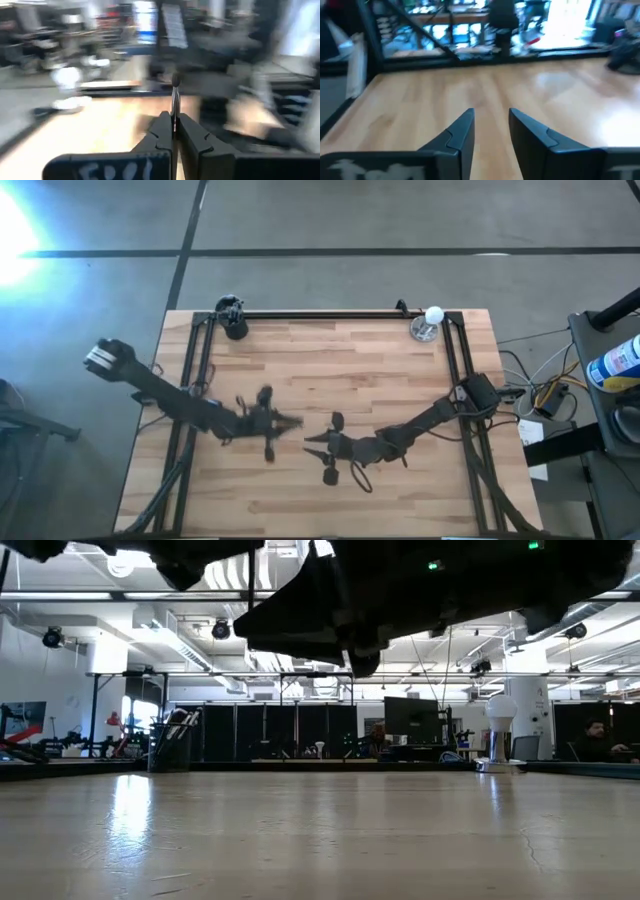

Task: Pick & Place Makeup Supplies
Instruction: Put the makeup brush into the makeup holder

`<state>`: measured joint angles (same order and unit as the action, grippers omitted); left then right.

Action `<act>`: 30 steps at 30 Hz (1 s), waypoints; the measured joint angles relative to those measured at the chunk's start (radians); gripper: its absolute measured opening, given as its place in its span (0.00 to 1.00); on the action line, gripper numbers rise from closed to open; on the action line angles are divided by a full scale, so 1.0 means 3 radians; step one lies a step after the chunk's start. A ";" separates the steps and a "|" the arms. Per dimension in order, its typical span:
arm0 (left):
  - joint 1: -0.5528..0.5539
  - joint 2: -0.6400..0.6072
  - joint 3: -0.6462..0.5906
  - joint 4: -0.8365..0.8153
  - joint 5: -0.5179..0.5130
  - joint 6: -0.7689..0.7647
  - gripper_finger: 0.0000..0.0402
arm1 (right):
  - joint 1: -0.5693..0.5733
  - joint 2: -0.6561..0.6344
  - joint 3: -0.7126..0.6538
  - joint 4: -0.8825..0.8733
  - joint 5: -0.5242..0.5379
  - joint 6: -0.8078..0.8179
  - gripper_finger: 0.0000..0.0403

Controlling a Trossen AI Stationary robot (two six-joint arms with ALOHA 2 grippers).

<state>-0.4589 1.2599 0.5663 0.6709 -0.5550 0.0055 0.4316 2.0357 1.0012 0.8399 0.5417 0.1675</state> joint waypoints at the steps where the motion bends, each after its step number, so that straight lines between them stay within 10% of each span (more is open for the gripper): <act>1: 0.0072 -0.0126 0.0000 -0.0131 -0.0078 0.0005 0.02 | 0.0001 0.0000 0.0000 -0.0016 -0.0048 0.0001 0.29; 18: 0.2700 -0.1376 -0.0029 -0.1463 0.0418 0.0148 0.02 | 0.0003 0.0007 -0.0007 -0.0140 -0.0053 -0.0048 0.05; 30: 0.3994 -0.1438 -0.0427 -0.1162 0.0552 0.0325 0.02 | 0.0009 0.0007 -0.0008 -0.0150 -0.0059 -0.0048 0.02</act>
<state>0.7392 0.8285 0.4383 0.3224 -0.3894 0.1029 0.4343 2.0377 0.9989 0.7948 0.5240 0.1532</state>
